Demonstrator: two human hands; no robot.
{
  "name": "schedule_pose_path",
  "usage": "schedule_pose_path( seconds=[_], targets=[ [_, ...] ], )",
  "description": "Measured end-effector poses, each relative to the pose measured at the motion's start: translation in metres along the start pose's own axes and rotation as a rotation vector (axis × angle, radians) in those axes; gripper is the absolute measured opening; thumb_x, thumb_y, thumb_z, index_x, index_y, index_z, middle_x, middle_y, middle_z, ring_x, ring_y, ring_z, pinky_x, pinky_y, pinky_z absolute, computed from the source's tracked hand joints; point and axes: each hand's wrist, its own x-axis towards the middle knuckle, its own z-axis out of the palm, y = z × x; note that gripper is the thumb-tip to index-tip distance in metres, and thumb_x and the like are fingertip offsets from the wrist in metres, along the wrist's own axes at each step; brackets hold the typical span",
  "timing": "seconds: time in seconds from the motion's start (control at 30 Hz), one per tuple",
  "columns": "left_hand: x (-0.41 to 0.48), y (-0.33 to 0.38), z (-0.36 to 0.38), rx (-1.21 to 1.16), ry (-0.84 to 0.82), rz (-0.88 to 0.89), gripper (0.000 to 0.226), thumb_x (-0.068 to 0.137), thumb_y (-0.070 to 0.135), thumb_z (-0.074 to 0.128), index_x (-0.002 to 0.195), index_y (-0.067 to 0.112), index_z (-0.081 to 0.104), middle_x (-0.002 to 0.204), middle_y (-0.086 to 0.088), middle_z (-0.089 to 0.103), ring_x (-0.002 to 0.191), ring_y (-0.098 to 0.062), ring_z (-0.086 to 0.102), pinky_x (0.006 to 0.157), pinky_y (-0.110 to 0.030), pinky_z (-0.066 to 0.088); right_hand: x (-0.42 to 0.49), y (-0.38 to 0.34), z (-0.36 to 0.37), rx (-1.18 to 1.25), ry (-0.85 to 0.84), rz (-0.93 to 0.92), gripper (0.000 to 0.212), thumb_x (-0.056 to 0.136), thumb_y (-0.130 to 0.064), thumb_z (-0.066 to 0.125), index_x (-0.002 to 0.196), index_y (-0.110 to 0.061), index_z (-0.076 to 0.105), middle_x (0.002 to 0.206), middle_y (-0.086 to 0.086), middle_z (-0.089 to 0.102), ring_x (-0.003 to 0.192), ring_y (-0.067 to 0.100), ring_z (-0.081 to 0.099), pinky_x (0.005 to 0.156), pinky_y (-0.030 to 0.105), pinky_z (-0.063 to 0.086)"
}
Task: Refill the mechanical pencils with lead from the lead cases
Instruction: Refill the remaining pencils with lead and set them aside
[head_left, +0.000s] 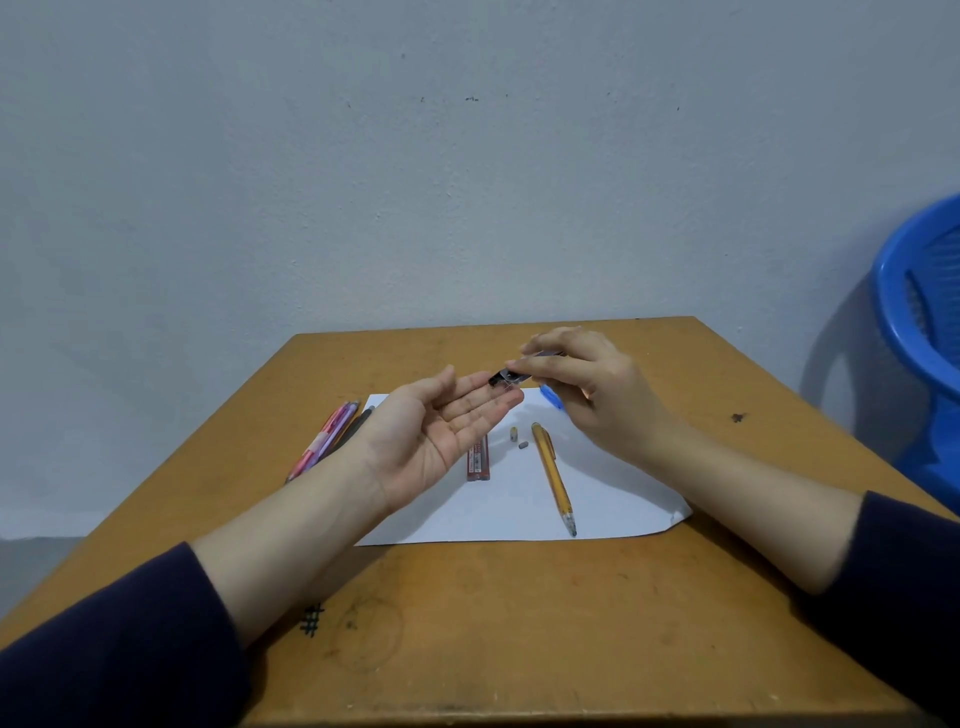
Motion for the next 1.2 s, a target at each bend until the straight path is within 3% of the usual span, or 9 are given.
schedule_pose_path(
  seconds=[0.1,0.2,0.33,0.53,0.83,1.03,1.2],
  targets=[
    [-0.0004,-0.0009,0.0002,0.022,-0.001,-0.012,0.033,0.097,0.006,0.041,0.12,-0.014,0.051,0.113,-0.031,0.063,0.105,-0.041,0.064,0.088,-0.044,0.053,0.0009,-0.0014,-0.0002,0.028,0.022,0.009,0.033,0.083,0.006,0.058,0.108,-0.011,0.071,0.104,0.01,0.067,0.101,0.013,0.055,0.08,0.041,0.051],
    [-0.001,-0.0013,0.0011,0.043,0.006,-0.017,0.029,0.091,0.001,0.045,0.115,-0.013,0.054,0.112,-0.031,0.064,0.105,-0.042,0.064,0.092,-0.044,0.051,0.0013,-0.0019,-0.001,0.056,0.02,0.024,0.027,0.089,-0.006,0.053,0.108,-0.011,0.071,0.104,0.008,0.067,0.102,0.012,0.056,0.081,0.038,0.05],
    [-0.0036,-0.0024,0.0026,0.114,0.019,-0.017,0.045,0.072,0.0,0.057,0.115,-0.013,0.055,0.109,-0.03,0.065,0.103,-0.039,0.066,0.09,-0.04,0.052,0.0016,-0.0025,-0.0012,0.089,0.039,0.055,0.027,0.09,-0.011,0.05,0.108,-0.011,0.071,0.104,0.006,0.067,0.102,0.01,0.056,0.082,0.036,0.05],
    [-0.0042,-0.0036,0.0026,0.161,0.052,-0.06,0.031,0.092,0.01,0.055,0.112,-0.013,0.058,0.107,-0.029,0.067,0.097,-0.036,0.068,0.081,-0.037,0.056,0.001,-0.0027,0.0009,0.137,0.059,0.116,0.029,0.091,-0.014,0.048,0.11,-0.013,0.07,0.105,0.003,0.066,0.1,0.008,0.058,0.081,0.034,0.052],
    [-0.0052,-0.0042,0.0025,0.248,0.108,-0.075,0.019,0.088,0.012,0.062,0.093,-0.006,0.066,0.088,-0.021,0.072,0.075,-0.026,0.073,0.069,-0.028,0.059,0.0009,-0.0024,0.0022,0.142,0.062,0.102,0.027,0.09,-0.012,0.051,0.108,-0.012,0.071,0.105,0.004,0.066,0.1,0.01,0.058,0.081,0.034,0.052],
    [-0.0044,-0.004,0.0019,0.265,0.128,-0.07,0.015,0.087,0.011,0.063,0.087,-0.003,0.067,0.084,-0.019,0.073,0.071,-0.023,0.073,0.07,-0.027,0.058,0.0006,0.0014,0.001,0.105,0.043,0.09,0.028,0.09,-0.012,0.05,0.11,-0.013,0.07,0.106,0.005,0.066,0.101,0.011,0.058,0.081,0.034,0.052],
    [-0.0033,-0.0028,0.001,0.267,0.135,-0.074,0.015,0.086,0.011,0.064,0.085,-0.003,0.068,0.083,-0.019,0.073,0.071,-0.023,0.073,0.073,-0.029,0.057,-0.0005,0.0066,-0.0002,0.074,0.042,0.13,0.034,0.085,0.004,0.058,0.111,-0.014,0.069,0.108,0.005,0.065,0.1,0.017,0.059,0.083,0.03,0.052]
  ],
)
